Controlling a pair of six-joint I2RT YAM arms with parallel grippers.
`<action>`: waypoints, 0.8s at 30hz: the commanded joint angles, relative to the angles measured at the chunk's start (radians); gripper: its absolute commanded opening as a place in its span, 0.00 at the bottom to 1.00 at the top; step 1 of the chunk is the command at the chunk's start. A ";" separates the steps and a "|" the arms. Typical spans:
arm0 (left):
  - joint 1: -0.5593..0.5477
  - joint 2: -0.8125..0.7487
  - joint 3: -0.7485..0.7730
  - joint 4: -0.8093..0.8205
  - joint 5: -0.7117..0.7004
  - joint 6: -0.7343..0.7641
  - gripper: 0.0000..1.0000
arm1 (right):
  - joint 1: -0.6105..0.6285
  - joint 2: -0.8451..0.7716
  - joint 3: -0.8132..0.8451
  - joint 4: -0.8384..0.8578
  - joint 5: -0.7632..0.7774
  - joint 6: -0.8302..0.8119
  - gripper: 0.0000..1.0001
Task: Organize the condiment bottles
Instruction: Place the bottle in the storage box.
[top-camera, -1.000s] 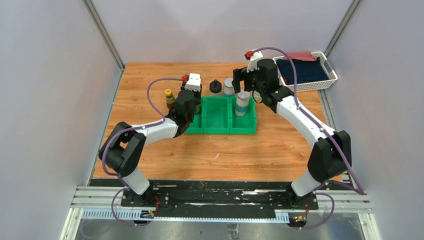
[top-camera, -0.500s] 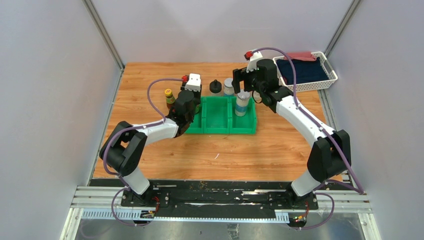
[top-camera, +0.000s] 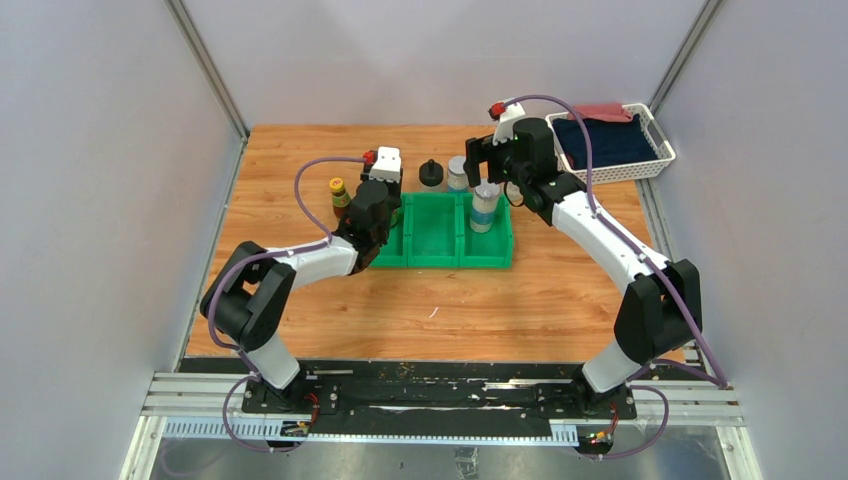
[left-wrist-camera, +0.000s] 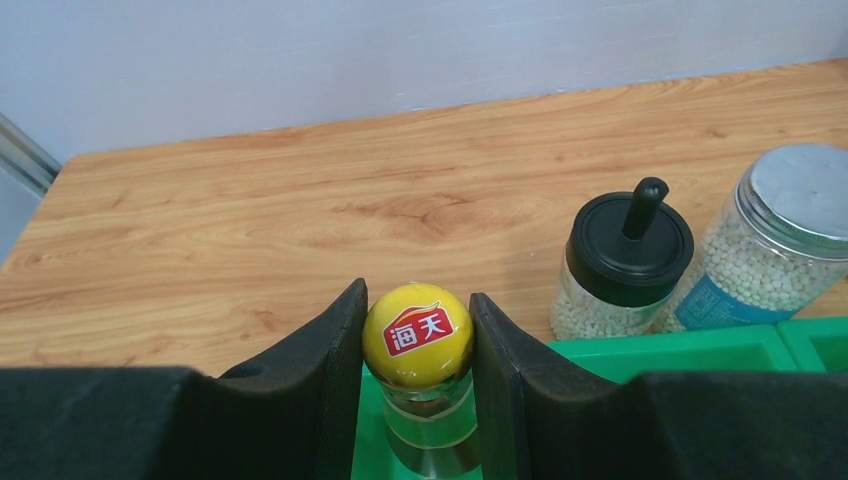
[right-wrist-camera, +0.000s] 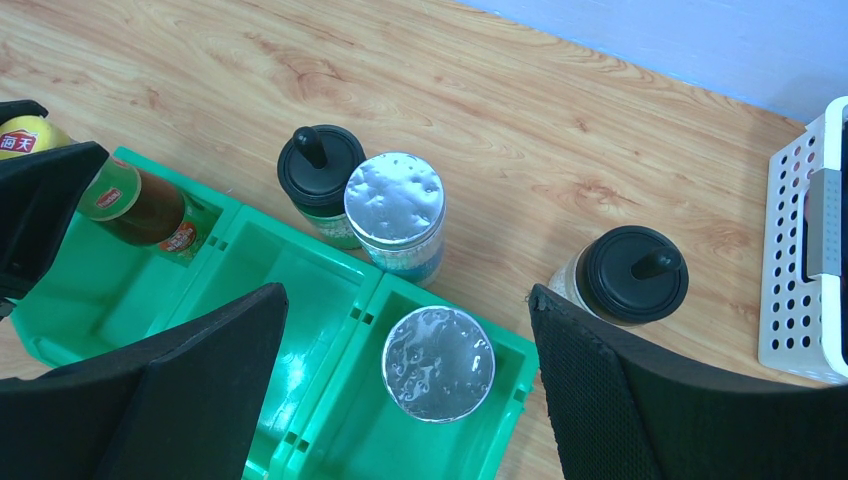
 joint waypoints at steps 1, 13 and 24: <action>0.008 0.014 0.029 0.038 -0.019 0.008 0.29 | 0.005 0.005 0.005 0.004 0.016 -0.012 0.94; 0.007 0.018 0.040 0.024 -0.016 -0.001 0.75 | 0.005 0.005 0.006 0.004 0.017 -0.016 0.94; 0.007 -0.020 0.064 -0.003 -0.039 -0.006 0.88 | 0.004 -0.005 0.014 0.000 0.020 -0.019 0.94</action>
